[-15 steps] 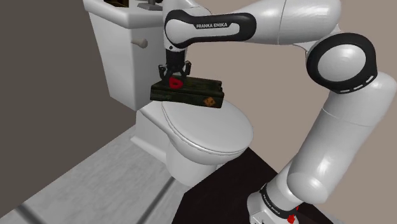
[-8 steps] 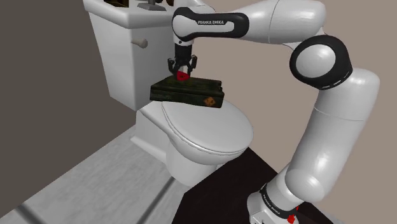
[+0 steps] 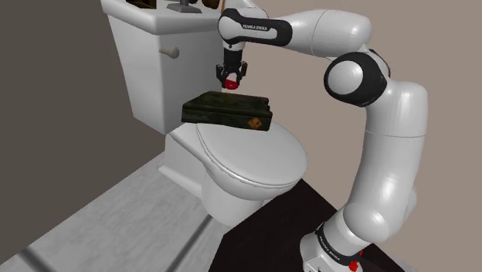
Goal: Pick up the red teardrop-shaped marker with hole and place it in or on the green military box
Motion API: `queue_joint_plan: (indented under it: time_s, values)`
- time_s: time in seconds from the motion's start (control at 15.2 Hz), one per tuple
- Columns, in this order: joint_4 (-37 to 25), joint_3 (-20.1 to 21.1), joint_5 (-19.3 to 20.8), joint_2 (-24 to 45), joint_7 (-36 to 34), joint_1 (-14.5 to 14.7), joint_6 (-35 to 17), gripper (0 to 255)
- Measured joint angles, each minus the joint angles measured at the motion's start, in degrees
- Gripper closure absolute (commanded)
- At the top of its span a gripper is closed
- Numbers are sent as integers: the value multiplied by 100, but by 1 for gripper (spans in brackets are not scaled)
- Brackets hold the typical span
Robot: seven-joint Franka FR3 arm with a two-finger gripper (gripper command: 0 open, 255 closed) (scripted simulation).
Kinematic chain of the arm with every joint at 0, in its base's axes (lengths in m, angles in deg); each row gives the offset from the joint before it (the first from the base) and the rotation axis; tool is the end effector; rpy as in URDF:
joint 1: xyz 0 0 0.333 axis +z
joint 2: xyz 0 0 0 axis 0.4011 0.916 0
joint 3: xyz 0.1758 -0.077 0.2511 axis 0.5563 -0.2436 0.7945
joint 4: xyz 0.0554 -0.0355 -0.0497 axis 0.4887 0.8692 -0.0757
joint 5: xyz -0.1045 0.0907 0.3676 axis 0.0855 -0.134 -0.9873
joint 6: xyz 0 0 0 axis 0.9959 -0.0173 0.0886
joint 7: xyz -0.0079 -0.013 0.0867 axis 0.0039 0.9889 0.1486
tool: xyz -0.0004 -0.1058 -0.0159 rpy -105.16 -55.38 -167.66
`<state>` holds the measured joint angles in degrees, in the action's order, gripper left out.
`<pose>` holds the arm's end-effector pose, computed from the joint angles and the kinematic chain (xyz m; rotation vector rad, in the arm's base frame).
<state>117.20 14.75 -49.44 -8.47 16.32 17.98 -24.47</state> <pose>0.7011 -0.0176 0.4706 2.9712 -0.2349 -0.0329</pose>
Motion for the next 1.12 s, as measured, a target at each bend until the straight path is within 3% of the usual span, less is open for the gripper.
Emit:
queue_joint_plan:
  time_s: [1.12]
  values:
    - [714,-34,62,221,-98,-69,-927,255]
